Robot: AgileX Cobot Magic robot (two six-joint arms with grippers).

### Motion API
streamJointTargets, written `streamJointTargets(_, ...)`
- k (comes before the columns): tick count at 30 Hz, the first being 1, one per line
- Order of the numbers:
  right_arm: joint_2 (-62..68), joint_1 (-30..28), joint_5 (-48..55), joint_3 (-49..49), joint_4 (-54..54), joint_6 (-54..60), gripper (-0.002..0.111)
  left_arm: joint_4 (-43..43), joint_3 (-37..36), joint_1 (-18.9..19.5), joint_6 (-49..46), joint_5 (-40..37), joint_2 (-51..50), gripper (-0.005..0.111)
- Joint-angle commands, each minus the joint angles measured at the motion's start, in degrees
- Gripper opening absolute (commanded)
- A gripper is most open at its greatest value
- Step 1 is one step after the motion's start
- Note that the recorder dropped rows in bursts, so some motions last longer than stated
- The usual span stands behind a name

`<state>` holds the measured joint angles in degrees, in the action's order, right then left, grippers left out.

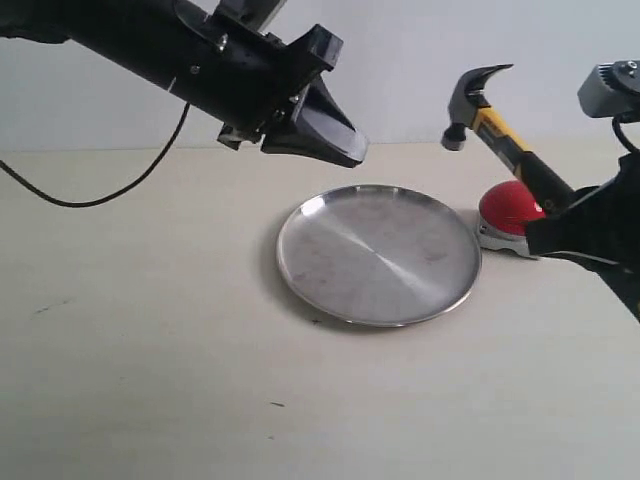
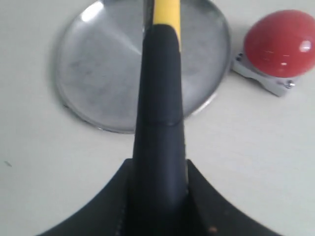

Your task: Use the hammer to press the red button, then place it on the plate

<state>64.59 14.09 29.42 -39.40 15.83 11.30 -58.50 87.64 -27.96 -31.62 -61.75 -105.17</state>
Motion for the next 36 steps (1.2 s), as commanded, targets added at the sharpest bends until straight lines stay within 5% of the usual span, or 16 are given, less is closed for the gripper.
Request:
streamJointTargets(1, -3.23, -0.06, 1.54, -0.94, -17.95, -16.33, 0.0, -2.49, -7.58, 0.04, -9.05, -0.68, 8.37, 0.0)
streamJointTargets(6, -3.4, -0.06, 5.99, -0.94, -25.27, -20.6, 0.0, -7.13, -23.53, 0.04, -19.1, 7.2, 22.11, 0.0)
streamJointTargets(15, -0.2, -0.2, 5.5, -0.94, -36.34, -30.93, 0.0, -34.23, -60.71, 0.04, -46.87, 22.58, 59.35, 0.0)
streamJointTargets(22, 3.71, -4.42, 0.06, -0.94, -35.15, -30.67, 0.0, -35.76, -80.2, 0.04, -45.41, 29.87, 91.12, 0.0)
streamJointTargets(26, 4.7, -8.01, -2.2, -0.94, -34.9, -30.4, 0.0, -35.88, -87.64, 0.04, -41.7, 37.62, 105.17, 0.0)
streamJointTargets(32, 5.39, -15.95, -8.05, -0.94, -19.08, -16.12, 0.0, -29.15, -87.64, 0.04, -38.64, 47.57, 102.5, 0.0)
streamJointTargets(36, 5.39, -19.4, -13.56, -0.94, -13.43, -11.96, 0.0, -29.16, -87.64, 0.04, -38.64, 47.14, 102.5, 0.0)
